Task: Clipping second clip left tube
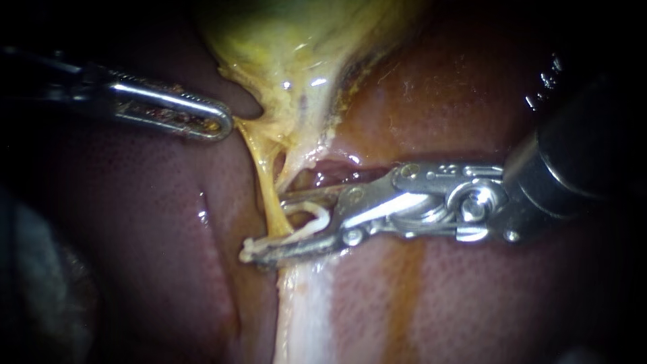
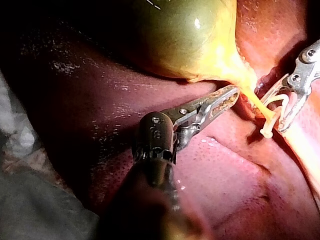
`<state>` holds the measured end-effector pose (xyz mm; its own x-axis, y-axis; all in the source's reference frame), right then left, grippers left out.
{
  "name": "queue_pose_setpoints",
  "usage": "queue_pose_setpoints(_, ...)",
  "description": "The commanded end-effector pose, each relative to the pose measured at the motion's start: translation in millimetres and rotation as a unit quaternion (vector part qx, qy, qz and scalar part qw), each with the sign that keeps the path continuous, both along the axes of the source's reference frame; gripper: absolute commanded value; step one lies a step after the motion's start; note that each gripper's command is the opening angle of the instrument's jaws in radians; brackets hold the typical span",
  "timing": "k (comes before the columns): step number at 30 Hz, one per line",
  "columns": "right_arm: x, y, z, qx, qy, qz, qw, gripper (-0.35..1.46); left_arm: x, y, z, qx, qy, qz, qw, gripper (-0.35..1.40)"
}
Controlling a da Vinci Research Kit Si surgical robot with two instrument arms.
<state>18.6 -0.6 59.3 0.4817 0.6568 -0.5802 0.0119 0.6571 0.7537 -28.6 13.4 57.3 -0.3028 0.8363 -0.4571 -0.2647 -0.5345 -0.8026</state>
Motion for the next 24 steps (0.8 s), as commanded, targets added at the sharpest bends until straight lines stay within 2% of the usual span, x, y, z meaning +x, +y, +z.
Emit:
queue_pose_setpoints(1, -0.2, 0.0, -0.1, 0.001, 0.0, -0.001, 1.0, 0.49, 0.0, 0.0, 0.0, 0.0, 0.0, 0.0, 1.0, -0.35)
queue_pose_setpoints(14, -2.5, 0.2, -0.8, 0.006, 0.003, -0.006, 1.0, 0.49, 0.1, 0.0, 0.0, 0.0, 0.0, 0.0, 1.0, -0.35)
queue_pose_setpoints(24, -4.8, 1.2, -2.1, 0.015, 0.012, -0.003, 0.9998, 0.49, 0.2, 0.0, 0.1, 0.0, 0.0, 0.0, 1.0, -0.35)
